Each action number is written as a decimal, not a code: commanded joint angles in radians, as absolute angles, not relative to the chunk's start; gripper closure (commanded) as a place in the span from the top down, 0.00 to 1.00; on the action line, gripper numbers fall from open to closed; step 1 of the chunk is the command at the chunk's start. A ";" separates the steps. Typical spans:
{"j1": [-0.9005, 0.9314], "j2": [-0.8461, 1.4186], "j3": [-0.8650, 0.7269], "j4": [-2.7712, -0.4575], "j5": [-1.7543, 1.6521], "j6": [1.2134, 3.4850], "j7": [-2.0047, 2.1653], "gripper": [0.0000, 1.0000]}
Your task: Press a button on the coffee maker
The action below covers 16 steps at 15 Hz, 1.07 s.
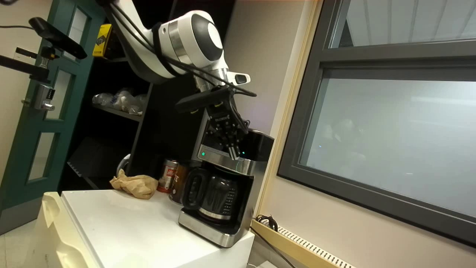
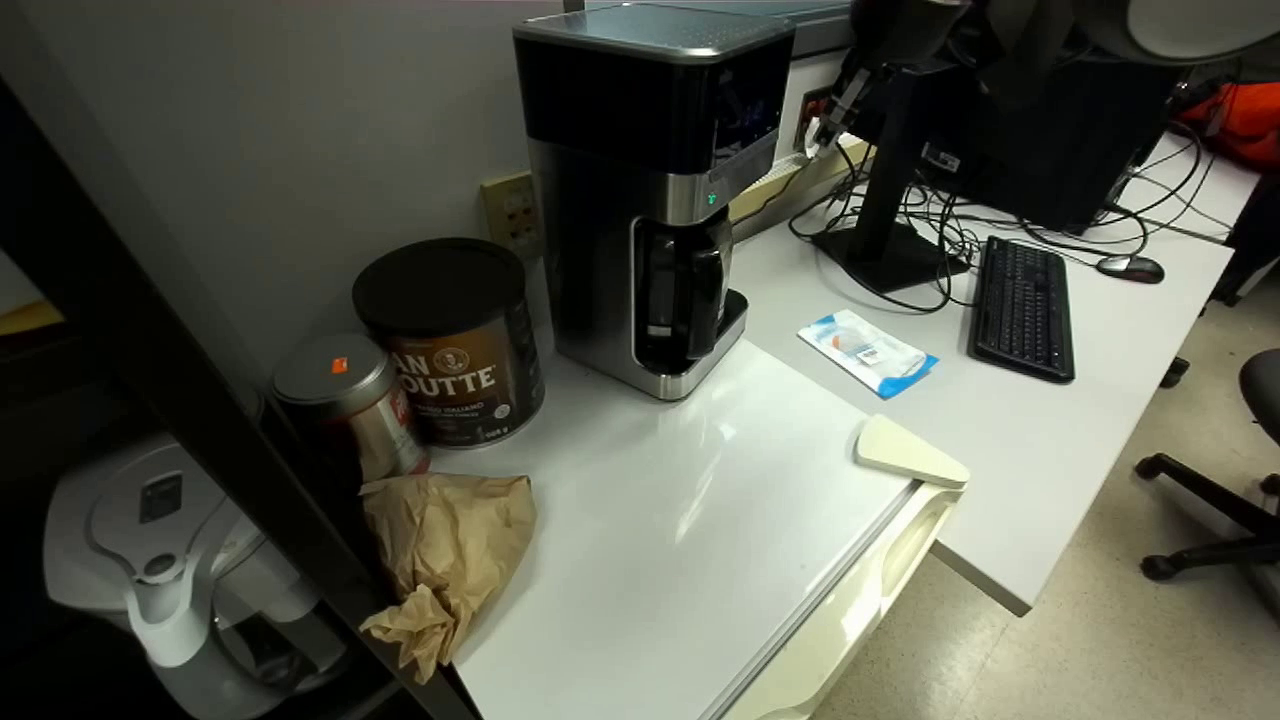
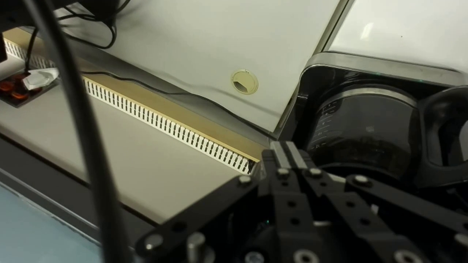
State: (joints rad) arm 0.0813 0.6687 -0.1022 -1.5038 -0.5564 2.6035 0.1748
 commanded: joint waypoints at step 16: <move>0.118 0.855 -0.151 -1.251 -0.435 2.595 0.113 0.00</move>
